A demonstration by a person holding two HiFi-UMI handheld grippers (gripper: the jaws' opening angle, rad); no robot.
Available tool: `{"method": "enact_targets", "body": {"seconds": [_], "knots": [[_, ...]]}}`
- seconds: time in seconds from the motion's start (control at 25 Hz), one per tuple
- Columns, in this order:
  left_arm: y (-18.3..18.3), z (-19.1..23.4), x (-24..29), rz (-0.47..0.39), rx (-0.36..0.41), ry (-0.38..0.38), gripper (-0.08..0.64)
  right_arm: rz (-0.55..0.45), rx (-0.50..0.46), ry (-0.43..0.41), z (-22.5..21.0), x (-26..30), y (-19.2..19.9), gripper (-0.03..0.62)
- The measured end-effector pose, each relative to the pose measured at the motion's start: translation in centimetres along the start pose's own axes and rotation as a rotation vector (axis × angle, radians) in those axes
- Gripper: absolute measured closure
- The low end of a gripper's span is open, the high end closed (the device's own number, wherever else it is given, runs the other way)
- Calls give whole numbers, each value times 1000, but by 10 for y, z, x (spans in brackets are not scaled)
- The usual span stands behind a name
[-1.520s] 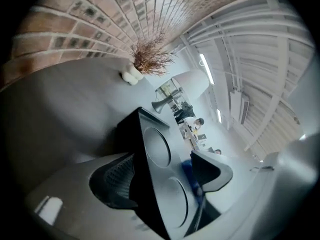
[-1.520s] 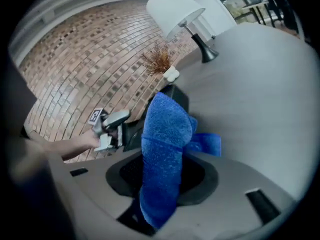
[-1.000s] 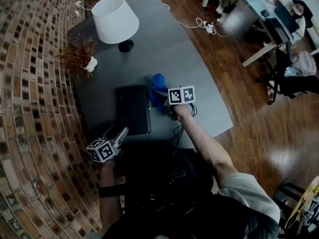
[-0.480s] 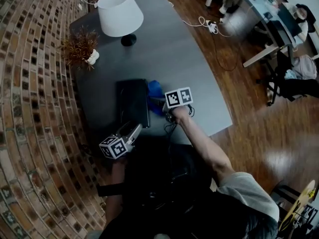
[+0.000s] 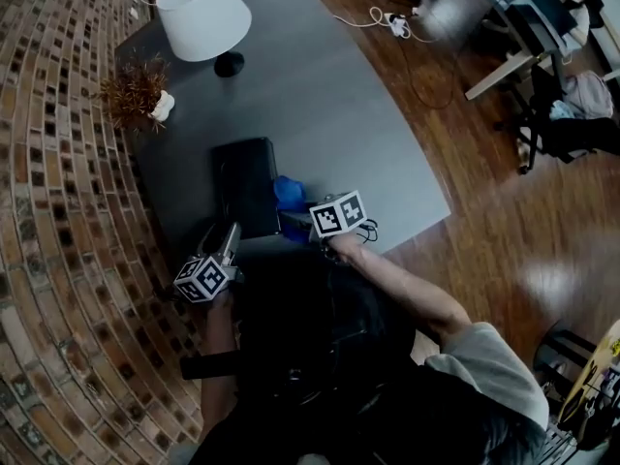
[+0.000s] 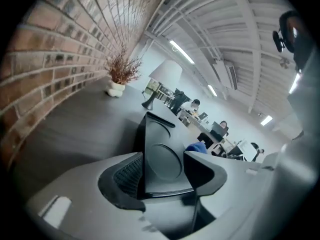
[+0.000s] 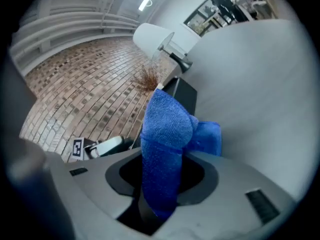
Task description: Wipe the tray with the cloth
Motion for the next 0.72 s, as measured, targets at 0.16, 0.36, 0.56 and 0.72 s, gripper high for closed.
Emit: {"method": "enact_targets", "body": {"seconds": [0.16, 0.36, 0.56, 0.72], "knots": [[6, 1, 3, -43, -57, 23, 307, 213, -51, -97, -1, -11, 37, 443], [6, 0, 4, -60, -66, 12, 305, -86, 89, 73, -50, -17, -56, 443], [10, 1, 2, -83, -80, 8, 305, -265, 124, 129, -66, 35, -158, 443], [13, -2, 3, -95, -87, 13, 305, -168, 145, 94, -68, 62, -160, 442]]}}
Point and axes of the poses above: the fingertips, and each gripper's own axes: x forward along the fingers, z to its left, y out of its underside, the point moved 9 cm from there along -x, backward along the fingers, and after that the axes turned 15 degrees about y, right-handed, at the moved point
